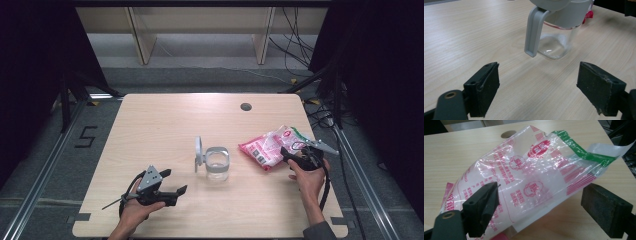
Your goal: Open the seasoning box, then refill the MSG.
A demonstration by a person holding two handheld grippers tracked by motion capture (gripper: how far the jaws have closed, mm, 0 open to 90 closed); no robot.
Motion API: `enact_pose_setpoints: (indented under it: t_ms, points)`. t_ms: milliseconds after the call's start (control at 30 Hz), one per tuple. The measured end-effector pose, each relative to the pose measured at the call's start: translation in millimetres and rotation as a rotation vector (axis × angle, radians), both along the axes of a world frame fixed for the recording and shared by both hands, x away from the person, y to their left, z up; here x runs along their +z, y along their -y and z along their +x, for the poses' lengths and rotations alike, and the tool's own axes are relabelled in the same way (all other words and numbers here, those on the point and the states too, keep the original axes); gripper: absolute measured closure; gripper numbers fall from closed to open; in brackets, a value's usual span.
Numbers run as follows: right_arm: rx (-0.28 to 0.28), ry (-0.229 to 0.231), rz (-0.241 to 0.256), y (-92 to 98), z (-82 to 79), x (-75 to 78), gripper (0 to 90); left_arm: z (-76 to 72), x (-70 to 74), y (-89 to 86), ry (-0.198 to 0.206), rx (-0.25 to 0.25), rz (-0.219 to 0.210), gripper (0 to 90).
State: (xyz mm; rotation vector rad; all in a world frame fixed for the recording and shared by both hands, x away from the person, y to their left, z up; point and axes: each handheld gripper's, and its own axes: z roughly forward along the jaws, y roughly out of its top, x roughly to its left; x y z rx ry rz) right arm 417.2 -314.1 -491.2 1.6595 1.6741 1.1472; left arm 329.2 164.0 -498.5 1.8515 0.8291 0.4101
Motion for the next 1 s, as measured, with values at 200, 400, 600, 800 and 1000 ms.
enact_pose_setpoints:
  t_ms: [200,400,600,800,1000]
  points:
    - [0.037,0.016,-0.015,-1.1,7.0,-4.0,15.7,-0.9,0.5,0.2,0.000,0.005,-0.009,17.2]
    - [0.030,-0.026,-0.022,-4.2,12.8,-2.6,15.5,-2.0,1.2,0.2,0.006,0.002,0.012,17.2]
    - [0.048,-0.019,0.016,-8.8,17.8,-5.8,15.7,-4.0,0.6,1.8,0.009,-0.010,0.011,17.2]
    - [0.021,-0.072,0.090,-14.4,19.7,-5.5,16.7,-5.6,-0.4,0.9,0.008,-0.011,0.005,17.3]
    - [0.027,-0.061,0.091,-14.1,24.0,-8.6,22.9,-7.2,-0.3,0.2,0.015,-0.009,0.017,17.4]
